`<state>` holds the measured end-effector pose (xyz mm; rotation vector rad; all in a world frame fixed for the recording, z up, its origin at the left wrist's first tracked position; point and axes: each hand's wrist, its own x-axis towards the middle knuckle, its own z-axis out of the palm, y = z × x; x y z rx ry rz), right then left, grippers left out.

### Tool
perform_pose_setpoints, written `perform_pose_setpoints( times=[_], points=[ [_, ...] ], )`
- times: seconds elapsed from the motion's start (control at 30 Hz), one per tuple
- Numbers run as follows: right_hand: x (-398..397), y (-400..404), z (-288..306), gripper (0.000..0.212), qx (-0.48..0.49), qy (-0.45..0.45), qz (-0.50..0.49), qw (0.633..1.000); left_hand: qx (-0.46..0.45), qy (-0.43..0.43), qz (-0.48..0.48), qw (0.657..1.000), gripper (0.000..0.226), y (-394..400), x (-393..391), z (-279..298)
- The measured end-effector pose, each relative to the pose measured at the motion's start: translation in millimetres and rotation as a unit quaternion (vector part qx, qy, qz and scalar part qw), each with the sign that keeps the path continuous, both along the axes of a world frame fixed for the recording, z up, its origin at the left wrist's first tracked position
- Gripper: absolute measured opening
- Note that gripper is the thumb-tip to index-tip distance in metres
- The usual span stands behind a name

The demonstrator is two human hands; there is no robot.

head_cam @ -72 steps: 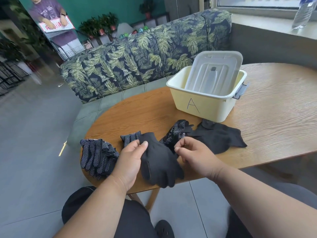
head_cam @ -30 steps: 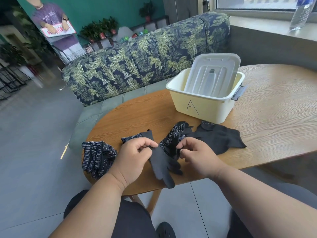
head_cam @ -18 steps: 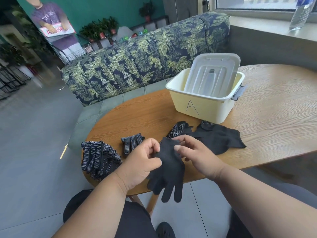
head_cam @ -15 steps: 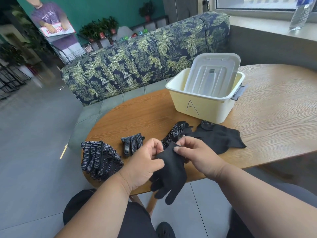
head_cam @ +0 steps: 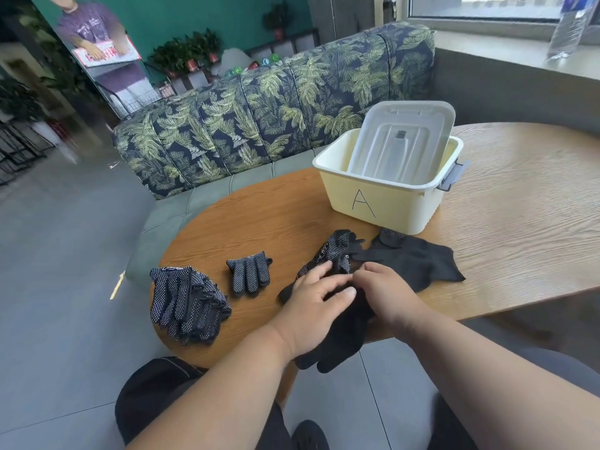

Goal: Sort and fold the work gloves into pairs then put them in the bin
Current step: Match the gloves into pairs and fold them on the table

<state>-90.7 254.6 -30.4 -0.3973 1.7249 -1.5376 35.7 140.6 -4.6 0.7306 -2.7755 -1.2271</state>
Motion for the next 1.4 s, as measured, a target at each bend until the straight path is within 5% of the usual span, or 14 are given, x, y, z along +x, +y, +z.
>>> perform_pose_setpoints(
  times=[0.1,0.2,0.4,0.6,0.87,1.2,1.4],
  points=[
    [0,1,0,0.005,0.027,-0.005,0.004,1.0,-0.019,-0.017,0.023,0.999,0.052,1,-10,-4],
    [0,2,1,0.006,0.029,-0.005,-0.012,0.999,-0.01,0.071,0.102,0.992,0.048,-7,-9,-1],
    [-1,1,5,0.005,0.025,0.002,-0.026,0.999,-0.021,0.262,0.292,0.92,0.033,-35,23,32],
    [6,-3,6,0.011,0.002,0.0,-0.021,1.0,0.067,0.374,0.338,0.861,0.038,-69,43,74],
    [7,2,9,0.015,-0.001,0.011,-0.024,1.0,0.133,0.337,0.349,0.864,0.036,-75,52,88],
    [5,-1,8,0.01,-0.018,-0.001,-0.026,0.999,0.04,0.233,0.328,0.915,0.033,-40,37,69],
    [8,0,10,0.01,-0.082,-0.039,0.022,0.996,0.114,0.136,0.265,0.948,0.035,26,9,32]
  ],
)
